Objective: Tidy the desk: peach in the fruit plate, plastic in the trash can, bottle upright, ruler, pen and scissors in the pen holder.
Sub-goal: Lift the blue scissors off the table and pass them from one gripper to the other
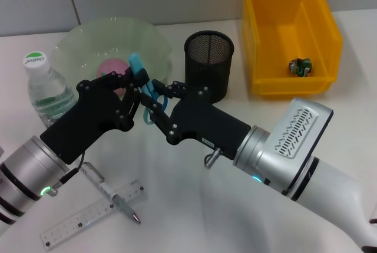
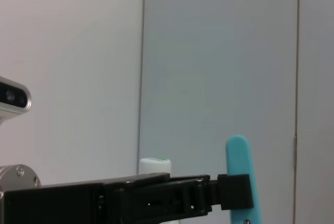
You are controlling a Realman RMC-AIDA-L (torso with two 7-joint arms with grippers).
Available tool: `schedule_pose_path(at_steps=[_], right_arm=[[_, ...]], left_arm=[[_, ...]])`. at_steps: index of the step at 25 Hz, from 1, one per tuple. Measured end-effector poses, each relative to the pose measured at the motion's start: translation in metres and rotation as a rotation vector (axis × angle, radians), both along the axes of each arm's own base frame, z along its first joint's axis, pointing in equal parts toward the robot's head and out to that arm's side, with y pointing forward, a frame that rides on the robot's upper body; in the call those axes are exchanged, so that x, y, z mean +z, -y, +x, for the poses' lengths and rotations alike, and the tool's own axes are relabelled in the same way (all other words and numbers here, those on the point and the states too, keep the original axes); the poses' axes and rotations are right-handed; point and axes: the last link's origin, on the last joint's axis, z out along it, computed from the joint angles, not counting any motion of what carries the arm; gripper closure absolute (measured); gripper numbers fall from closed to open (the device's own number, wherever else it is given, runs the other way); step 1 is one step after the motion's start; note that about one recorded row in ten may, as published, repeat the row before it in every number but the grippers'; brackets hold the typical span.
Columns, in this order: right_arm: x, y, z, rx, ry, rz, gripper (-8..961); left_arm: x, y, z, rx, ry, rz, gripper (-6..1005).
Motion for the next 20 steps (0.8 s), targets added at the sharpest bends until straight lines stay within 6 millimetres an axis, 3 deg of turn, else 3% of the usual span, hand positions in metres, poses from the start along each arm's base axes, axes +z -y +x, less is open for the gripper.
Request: schedule_pose_path(at_steps=[20], right_arm=[[-0.0029,-0.0013,-0.0011,0.016,0.034,0.000,652]], left_arm=[[0.0030,-0.0031,0.0009,0.018,0.032,-0.002,899]])
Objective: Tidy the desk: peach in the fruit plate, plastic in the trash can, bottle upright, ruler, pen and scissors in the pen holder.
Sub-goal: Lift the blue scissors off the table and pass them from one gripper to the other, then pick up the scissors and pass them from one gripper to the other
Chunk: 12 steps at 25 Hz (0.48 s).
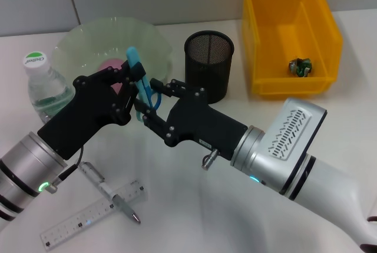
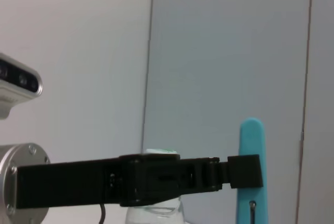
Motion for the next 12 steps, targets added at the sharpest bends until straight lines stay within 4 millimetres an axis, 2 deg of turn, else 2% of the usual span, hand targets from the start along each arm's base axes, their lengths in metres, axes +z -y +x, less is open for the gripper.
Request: schedule_pose_path(at_steps=[1,7,12], right_arm=[[0.0001,0.0008,0.0002,0.004,0.006,0.014,647],[0.0031,-0.0008,0.0004,-0.011,-0.011,0.037,453],[0.0090,0.0034,0.0037,-0.017,-0.053,0.053,454]], left_arm=[[0.0000,0.0001,-0.0001,0.001,0.001,0.000,900],[0.0007,0.0004,-0.0005,0.008,0.014,-0.007,901],[0.0050,0.0024,-0.0012,0.014,0.048,0.008,901]])
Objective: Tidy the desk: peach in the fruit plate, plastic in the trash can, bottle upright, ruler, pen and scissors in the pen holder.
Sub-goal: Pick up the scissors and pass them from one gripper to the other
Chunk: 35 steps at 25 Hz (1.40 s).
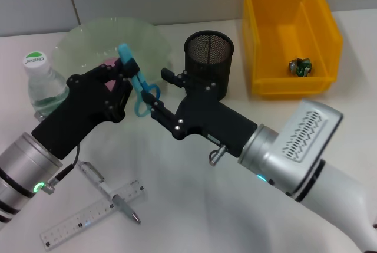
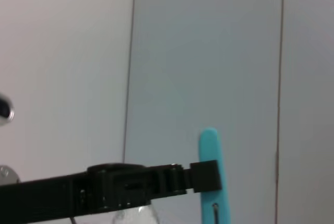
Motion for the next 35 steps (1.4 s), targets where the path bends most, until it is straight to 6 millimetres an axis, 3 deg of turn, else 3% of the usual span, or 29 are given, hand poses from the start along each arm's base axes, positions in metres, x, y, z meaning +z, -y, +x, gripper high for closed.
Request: schedule_pose_path(at_steps=[10,21,29,35], right_arm=[[0.027,0.011,0.023,-0.005,-0.185,-0.180,455],[0.084,0.017,0.059,-0.062,-0.340,-0.450,456],[0.093,0.019,0.053,-0.058,-0.401,-0.580,458],[0.097,0.010,0.040,-0.034,-0.436,-0.646,458]], left_arm=[[0.007,0.004,-0.001,0.007,0.066,-0.003,900],[0.032,0.017,-0.003,-0.006,0.307,-0.140,901],[0.042,0.020,0.002,0.003,0.500,-0.267,901],[0.045,0.019,0.007,0.005,0.586,-0.310,901]])
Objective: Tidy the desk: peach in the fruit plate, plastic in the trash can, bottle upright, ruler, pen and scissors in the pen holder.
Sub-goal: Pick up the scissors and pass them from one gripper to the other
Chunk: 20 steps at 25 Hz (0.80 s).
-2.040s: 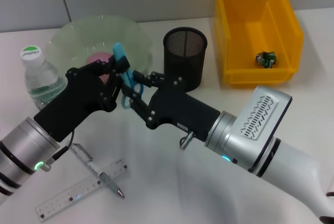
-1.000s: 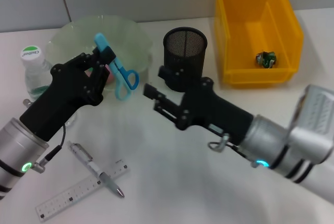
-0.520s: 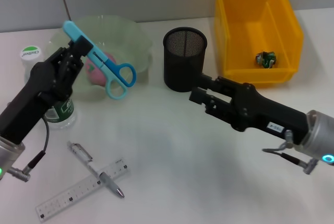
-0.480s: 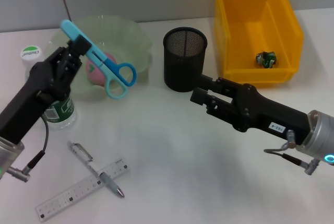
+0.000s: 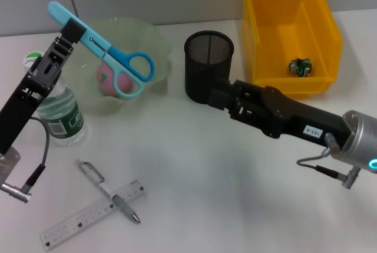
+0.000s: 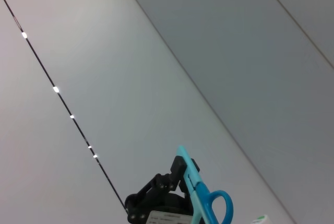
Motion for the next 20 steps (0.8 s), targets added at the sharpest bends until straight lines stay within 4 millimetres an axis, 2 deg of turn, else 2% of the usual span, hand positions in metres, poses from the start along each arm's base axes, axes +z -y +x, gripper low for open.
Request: schedule_pose_path(at_steps=[11,20], right_arm=[[-0.006,-0.011,-0.017,0.000,-0.028,-0.065,460],[-0.010,-0.011,-0.018,-0.030,-0.040,-0.114,460]], left_arm=[[-0.006,-0.002,0.005,0.006,0.032,-0.047,901],[-0.009,-0.001,0.006,0.014,0.039,-0.058,900]])
